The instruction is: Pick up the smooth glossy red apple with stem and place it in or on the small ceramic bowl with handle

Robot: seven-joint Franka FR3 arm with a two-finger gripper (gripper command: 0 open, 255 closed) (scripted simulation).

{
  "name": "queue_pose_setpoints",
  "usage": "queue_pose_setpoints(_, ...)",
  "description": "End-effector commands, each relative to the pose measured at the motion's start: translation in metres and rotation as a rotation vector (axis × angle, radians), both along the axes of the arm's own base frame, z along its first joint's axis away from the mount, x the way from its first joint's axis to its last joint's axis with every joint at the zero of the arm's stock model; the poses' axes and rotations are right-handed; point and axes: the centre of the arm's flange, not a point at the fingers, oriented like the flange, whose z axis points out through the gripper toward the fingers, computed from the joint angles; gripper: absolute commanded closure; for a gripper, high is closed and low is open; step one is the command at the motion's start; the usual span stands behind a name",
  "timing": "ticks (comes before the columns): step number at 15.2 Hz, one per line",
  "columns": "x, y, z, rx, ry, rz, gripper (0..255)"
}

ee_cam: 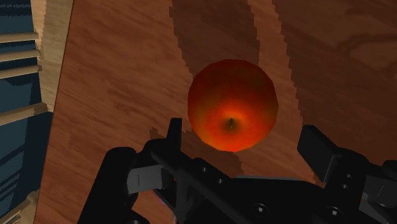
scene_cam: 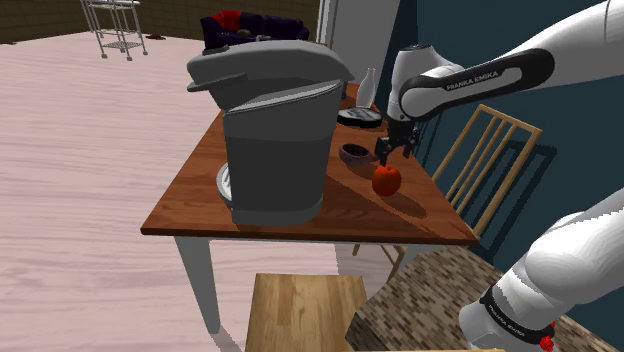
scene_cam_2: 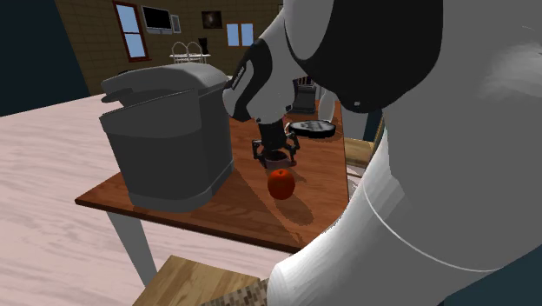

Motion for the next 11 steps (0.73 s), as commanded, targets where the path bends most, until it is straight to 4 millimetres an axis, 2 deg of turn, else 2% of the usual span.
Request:
queue_pose_setpoints(1, 0.001, -0.003, -0.011, -0.001, 0.0, -0.001, 0)
queue_pose_setpoints(4, 0.0, -0.005, -0.024, -0.001, 0.0, -0.001, 0)
queue_pose_setpoints(11, 0.0, -0.005, -0.024, -0.001, 0.0, -0.001, 0)
